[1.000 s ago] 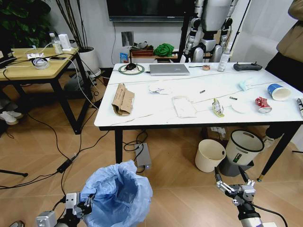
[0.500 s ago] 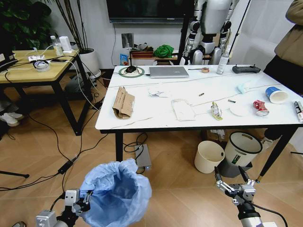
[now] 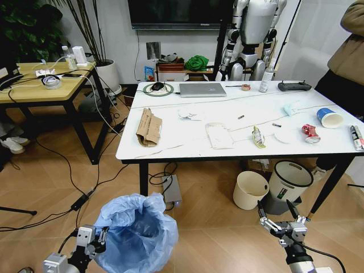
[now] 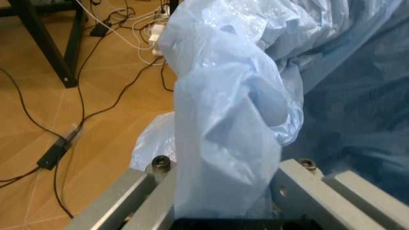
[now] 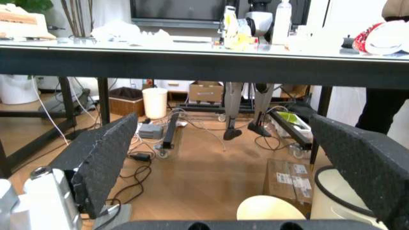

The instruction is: Pick up the trash bin and place the trash from the table into it.

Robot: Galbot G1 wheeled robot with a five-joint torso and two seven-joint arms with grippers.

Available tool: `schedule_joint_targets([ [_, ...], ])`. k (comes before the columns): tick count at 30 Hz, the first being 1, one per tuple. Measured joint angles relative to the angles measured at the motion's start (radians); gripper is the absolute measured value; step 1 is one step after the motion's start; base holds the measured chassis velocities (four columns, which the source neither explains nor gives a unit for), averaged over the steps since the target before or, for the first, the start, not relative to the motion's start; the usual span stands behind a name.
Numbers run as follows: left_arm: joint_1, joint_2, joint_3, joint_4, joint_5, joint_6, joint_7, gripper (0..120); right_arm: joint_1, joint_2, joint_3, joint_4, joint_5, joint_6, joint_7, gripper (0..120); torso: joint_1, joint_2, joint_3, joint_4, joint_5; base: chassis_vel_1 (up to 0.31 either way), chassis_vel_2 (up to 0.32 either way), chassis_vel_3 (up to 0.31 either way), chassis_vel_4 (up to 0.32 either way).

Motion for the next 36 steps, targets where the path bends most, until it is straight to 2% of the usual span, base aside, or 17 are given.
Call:
schedule_joint_targets([
  [18, -0.005, 0.002, 0.007, 0.001, -0.009, 0.002, -0.001, 0, -0.001, 0.003, -0.001, 0.01, -0.001, -0.005, 0.0, 100, 0.038, 0.086, 0.048, 0.0, 0.0, 0.0, 0.0, 0.0, 0.0],
  [20, -0.004, 0.001, 0.007, 0.001, -0.009, 0.002, -0.001, 0, -0.001, 0.003, -0.001, 0.011, -0.001, -0.005, 0.0, 100, 0.048, 0.11, 0.062, 0.0, 0.0, 0.0, 0.0, 0.0, 0.0],
  [36, -0.001, -0.006, 0.014, 0.001, -0.008, 0.002, -0.001, 0, 0.001, 0.001, -0.001, 0.002, -0.002, -0.003, 0.0, 100, 0.085, 0.192, 0.108, 0.0, 0.0, 0.0, 0.0, 0.0, 0.0],
])
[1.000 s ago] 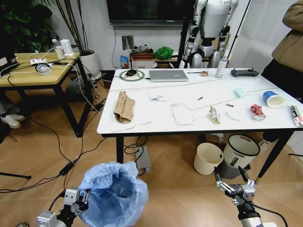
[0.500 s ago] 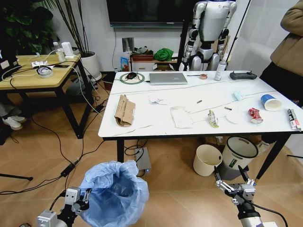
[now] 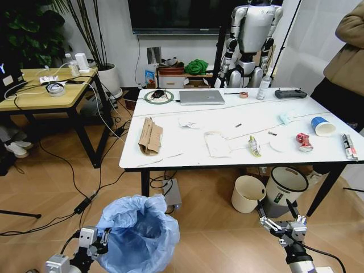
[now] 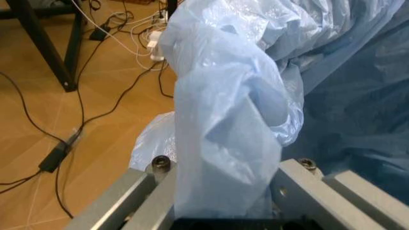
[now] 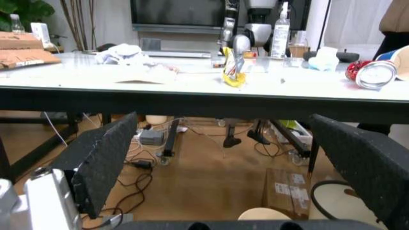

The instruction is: Pick up the trash bin and place the trash from the table into it.

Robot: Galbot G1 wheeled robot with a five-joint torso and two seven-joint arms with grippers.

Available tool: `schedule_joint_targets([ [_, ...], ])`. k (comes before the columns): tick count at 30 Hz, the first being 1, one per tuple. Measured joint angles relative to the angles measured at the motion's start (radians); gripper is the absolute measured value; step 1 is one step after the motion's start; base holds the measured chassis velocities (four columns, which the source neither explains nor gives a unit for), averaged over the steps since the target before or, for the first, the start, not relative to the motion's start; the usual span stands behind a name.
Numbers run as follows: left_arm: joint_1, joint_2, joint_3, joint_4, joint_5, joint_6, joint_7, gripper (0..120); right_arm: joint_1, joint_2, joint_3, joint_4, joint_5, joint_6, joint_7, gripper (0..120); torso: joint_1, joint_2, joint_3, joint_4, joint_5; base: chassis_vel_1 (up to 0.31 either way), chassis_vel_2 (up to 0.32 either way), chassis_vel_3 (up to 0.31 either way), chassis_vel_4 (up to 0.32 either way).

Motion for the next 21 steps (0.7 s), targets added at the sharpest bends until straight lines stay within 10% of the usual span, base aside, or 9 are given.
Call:
schedule_joint_targets([
  [21, 0.0, -0.004, 0.015, -0.016, -0.009, -0.014, -0.035, 0, -0.011, -0.016, -0.009, 0.013, 0.002, -0.002, 0.003, 100, 0.038, 0.085, 0.048, -0.0001, 0.0001, 0.0, 0.0, 0.0, 0.0],
])
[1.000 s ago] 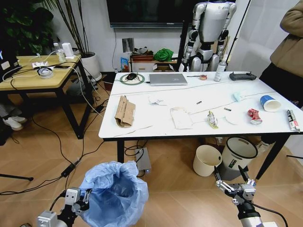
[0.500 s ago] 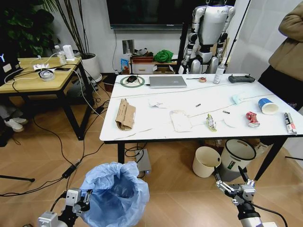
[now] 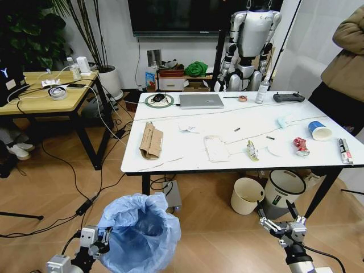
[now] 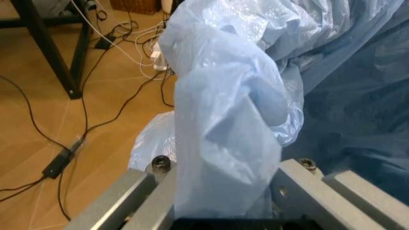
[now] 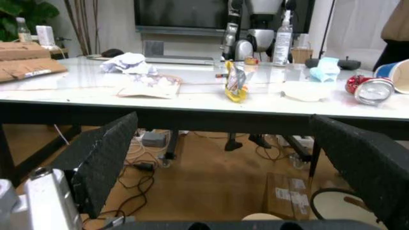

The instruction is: Pick up the trash bin and place the trash from the table into it.

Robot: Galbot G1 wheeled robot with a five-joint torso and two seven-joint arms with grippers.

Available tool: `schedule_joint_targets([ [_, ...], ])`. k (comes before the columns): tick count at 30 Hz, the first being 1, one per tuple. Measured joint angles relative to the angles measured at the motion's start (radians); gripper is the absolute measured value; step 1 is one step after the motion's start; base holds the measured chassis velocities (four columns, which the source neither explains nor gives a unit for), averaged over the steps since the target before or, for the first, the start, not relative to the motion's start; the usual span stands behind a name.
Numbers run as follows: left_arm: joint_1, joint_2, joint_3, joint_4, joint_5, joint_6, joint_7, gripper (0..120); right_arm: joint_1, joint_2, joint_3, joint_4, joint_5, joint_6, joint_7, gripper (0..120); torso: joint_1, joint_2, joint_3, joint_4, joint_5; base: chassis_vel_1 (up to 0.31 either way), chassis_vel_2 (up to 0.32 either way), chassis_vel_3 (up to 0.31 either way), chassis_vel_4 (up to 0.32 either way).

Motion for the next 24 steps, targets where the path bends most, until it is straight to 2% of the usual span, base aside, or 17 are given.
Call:
schedule_joint_targets([
  [2, 0.003, 0.0, -0.001, 0.0, 0.001, 0.001, 0.0, 0, -0.004, -0.008, -0.008, 0.009, 0.004, -0.004, 0.003, 100, 0.0, 0.0, 0.0, -0.0001, -0.0001, 0.0, 0.0, 0.0, 0.0],
  [7, 0.038, -0.002, -0.019, -0.015, -0.003, 0.031, -0.003, 0, -0.005, -0.11, -0.12, 0.113, 0.043, -0.066, 0.075, 100, -0.001, -0.002, -0.001, 0.0001, 0.0, 0.0, 0.0, 0.0, 0.0],
  [11, 0.035, 0.015, -0.038, -0.013, -0.025, 0.053, -0.017, 0, 0.012, -0.158, -0.178, 0.187, 0.066, -0.114, 0.14, 100, -0.002, -0.004, -0.002, 0.0007, 0.0, 0.0, 0.0, 0.0, 0.0],
  [13, 0.026, 0.035, -0.052, -0.014, -0.051, 0.069, -0.023, 0, 0.028, -0.184, -0.221, 0.226, 0.114, -0.13, 0.175, 100, -0.002, -0.005, -0.003, -0.0005, -0.0006, 0.0, 0.0, 0.0, 0.0],
  [17, 0.041, 0.033, -0.076, -0.024, -0.066, 0.076, -0.025, 0, 0.073, -0.228, -0.302, 0.254, 0.203, -0.155, 0.201, 100, -0.003, -0.007, -0.003, -0.0003, 0.0003, 0.0, 0.0, 0.0, 0.0],
  [20, 0.073, 0.008, -0.1, -0.041, -0.067, 0.076, -0.025, 0, 0.157, -0.32, -0.437, 0.269, 0.249, -0.199, 0.294, 100, -0.004, -0.008, -0.005, 0.0004, 0.0, 0.0, 0.0, 0.0, 0.0],
  [23, 0.095, -0.028, -0.114, -0.056, -0.056, 0.075, -0.024, 0, 0.244, -0.398, -0.553, 0.267, 0.251, -0.249, 0.398, 100, -0.004, -0.009, -0.005, 0.0002, -0.0003, 0.0, 0.0, 0.0, 0.0],
  [24, 0.095, -0.028, -0.114, -0.056, -0.056, 0.075, -0.024, 0, 0.244, -0.398, -0.553, 0.267, 0.251, -0.249, 0.398, 100, -0.004, -0.009, -0.005, 0.0002, -0.0003, 0.0, 0.0, 0.0, 0.0],
])
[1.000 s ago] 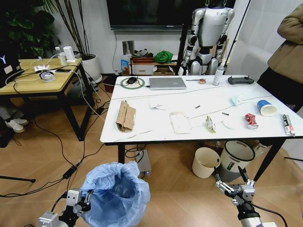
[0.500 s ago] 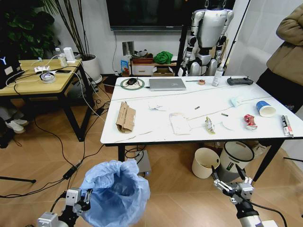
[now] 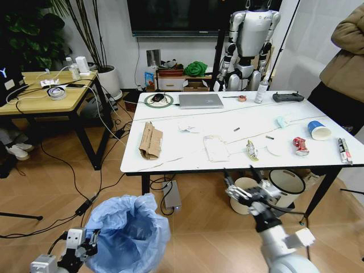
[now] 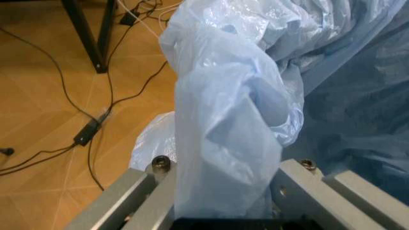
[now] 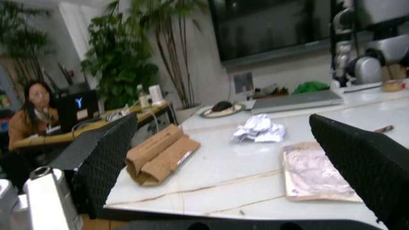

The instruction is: Pick up the trash bin and place the trash from the table into it.

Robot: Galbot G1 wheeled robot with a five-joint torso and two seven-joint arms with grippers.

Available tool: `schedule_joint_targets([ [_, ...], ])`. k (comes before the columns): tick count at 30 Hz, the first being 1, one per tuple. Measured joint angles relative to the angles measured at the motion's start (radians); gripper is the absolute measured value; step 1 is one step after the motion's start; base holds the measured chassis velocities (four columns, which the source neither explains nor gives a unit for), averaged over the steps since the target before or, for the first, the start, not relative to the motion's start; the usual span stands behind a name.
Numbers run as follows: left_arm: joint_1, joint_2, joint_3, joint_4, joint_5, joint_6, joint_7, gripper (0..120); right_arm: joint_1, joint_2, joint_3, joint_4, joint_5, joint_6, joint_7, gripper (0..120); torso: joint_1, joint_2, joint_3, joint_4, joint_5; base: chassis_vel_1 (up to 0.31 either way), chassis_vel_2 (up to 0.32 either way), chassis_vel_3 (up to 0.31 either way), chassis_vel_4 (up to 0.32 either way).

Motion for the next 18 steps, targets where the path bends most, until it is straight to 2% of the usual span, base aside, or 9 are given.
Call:
schedule_joint_targets([
  [4, 0.007, -0.054, -0.016, -0.025, 0.017, 0.003, 0.0, 0, 0.144, -0.048, -0.144, -0.029, 0.024, -0.069, 0.115, 100, 0.0, -0.001, -0.001, 0.0, 0.0002, 0.0, 0.0, 0.0, 0.0],
  [6, 0.007, -0.06, -0.017, -0.026, 0.019, 0.005, -0.001, 0, 0.163, -0.05, -0.159, -0.031, 0.032, -0.085, 0.122, 100, 0.0, -0.002, -0.001, 0.0002, 0.0003, 0.0, 0.0, 0.0, 0.0],
  [8, 0.012, -0.082, -0.02, -0.033, 0.032, 0.009, -0.003, 0, 0.225, -0.051, -0.207, -0.039, 0.062, -0.151, 0.154, 100, -0.001, -0.002, -0.001, -0.0002, -0.0001, 0.0, 0.0, 0.0, 0.0],
  [10, 0.03, -0.118, -0.037, -0.047, 0.039, 0.011, -0.004, 0, 0.339, -0.016, -0.264, -0.067, 0.087, -0.226, 0.197, 100, -0.001, -0.003, -0.001, -0.0002, 0.0001, 0.0, 0.0, 0.0, 0.0],
  [12, 0.033, -0.127, -0.044, -0.051, 0.039, 0.011, -0.004, 0, 0.36, -0.007, -0.274, -0.073, 0.091, -0.239, 0.207, 100, -0.001, -0.003, -0.002, 0.0002, 0.0004, 0.0, 0.0, 0.0, 0.0],
  [14, 0.051, -0.157, -0.073, -0.072, 0.031, 0.008, -0.004, 0, 0.449, 0.033, -0.318, -0.097, 0.117, -0.296, 0.25, 100, -0.001, -0.003, -0.002, 0.0003, 0.0001, 0.0, 0.0, 0.0, 0.0],
  [18, 0.083, -0.172, -0.087, -0.092, 0.024, 0.002, 0.0, 0, 0.539, 0.075, -0.383, -0.144, 0.126, -0.353, 0.27, 100, -0.002, -0.004, -0.002, 0.0002, 0.0001, 0.0, 0.0, 0.0, 0.0],
])
